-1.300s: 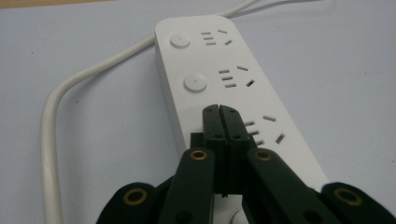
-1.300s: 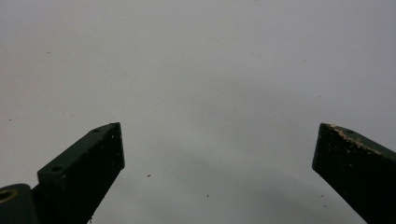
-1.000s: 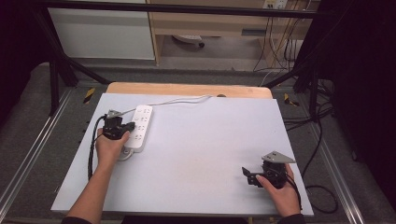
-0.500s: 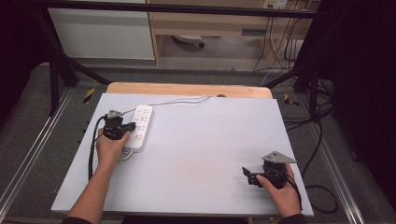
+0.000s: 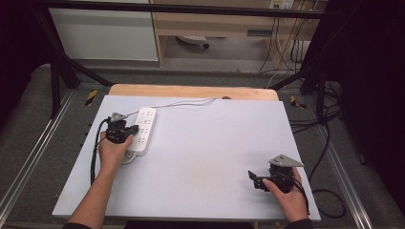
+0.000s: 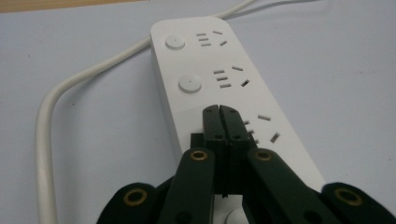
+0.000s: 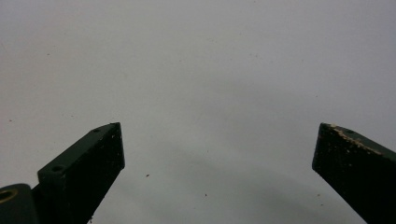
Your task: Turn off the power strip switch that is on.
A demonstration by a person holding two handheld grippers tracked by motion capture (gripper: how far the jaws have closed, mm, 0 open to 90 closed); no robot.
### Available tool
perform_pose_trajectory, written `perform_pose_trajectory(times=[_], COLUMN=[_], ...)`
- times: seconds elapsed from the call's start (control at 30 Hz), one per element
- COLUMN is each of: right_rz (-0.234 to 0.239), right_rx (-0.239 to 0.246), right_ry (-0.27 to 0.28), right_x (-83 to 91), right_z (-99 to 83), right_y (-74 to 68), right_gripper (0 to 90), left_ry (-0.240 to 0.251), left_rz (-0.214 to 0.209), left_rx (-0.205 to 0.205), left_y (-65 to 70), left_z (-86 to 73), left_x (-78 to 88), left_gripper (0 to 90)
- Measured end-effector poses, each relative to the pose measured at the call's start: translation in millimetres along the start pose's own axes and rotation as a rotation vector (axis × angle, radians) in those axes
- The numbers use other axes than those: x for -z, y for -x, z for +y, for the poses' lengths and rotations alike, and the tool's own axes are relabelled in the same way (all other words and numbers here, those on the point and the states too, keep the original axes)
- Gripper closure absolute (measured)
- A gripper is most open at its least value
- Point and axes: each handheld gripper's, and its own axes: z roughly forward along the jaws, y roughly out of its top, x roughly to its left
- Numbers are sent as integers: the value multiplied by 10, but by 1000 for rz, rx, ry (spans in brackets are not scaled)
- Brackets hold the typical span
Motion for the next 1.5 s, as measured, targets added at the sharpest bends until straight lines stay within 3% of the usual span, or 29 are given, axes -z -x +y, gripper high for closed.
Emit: perform_pose_trajectory(times=[0.23,0.37,0.83,1.13,1.43,1.5], right_rz=[4,3,5,4,3,3], right_rx=[0,1,-1,0,2,1], right_ry=[-2,2,7,7,8,9], right_x=[-7,-3,6,3,4,5], right_z=[1,4,6,6,6,6], right_y=[-3,4,12,10,10,10], right_gripper=[32,32,32,32,32,32], left_ry=[8,16,40,74,118,131], left_rz=[-32,-24,12,8,-2,-2], left_rx=[50,62,68,76,52,60], left_y=[-36,-39,-28,-19,14,15], left_z=[7,14,23,51,73,82], left_x=[30,22,0,27,51,56], left_gripper=[900,900,900,900,741,671])
